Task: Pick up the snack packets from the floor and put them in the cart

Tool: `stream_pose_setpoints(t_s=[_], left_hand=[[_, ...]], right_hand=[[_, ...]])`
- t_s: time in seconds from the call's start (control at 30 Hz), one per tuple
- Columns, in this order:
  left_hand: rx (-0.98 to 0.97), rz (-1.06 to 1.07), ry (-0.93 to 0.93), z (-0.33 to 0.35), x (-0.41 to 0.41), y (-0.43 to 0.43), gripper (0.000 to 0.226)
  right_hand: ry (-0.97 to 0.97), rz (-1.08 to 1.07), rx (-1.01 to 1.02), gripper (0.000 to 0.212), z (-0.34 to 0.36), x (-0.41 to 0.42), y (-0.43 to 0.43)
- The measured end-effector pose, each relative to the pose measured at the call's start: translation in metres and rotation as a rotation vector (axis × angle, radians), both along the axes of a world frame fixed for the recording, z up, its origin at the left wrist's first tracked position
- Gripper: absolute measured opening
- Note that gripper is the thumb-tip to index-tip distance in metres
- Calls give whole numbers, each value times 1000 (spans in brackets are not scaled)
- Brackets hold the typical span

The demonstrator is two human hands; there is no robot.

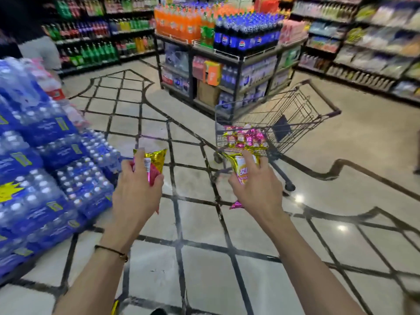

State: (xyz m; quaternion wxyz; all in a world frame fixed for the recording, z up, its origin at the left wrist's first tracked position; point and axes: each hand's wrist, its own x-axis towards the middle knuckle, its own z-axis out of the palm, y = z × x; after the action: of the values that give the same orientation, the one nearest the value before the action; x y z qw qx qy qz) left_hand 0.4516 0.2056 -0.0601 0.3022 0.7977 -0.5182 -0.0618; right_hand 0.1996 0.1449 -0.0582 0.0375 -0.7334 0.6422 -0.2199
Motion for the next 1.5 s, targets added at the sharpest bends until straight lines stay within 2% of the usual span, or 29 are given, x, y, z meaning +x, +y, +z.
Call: stream_pose_setpoints(t_s=[0.23,0.43,0.77,0.93,1.17,1.5], left_hand=[[20,-180,-2,-12,-83,-132,73],[-46,-262,-1,-19,-128,-282,70],[-35,-424,-23,-7,-205,-522,73],[45,-407,23,-37,-228,-618,73],[157,-256,36,-71,-262,-743,68],[319,-104,200,-134,-280,-890,72]], right_hand=[[26,-181,49,61,-20,-87,-95],[20,-272,72,61,-34,-121,-217],[7,-427,168,59,-41,-192,-407],[-15,-401,217,57,-62,-217,-507],[-31,-201,305,56,-98,-241,-668],[-1,-70,500,60,-150,-251,-850]])
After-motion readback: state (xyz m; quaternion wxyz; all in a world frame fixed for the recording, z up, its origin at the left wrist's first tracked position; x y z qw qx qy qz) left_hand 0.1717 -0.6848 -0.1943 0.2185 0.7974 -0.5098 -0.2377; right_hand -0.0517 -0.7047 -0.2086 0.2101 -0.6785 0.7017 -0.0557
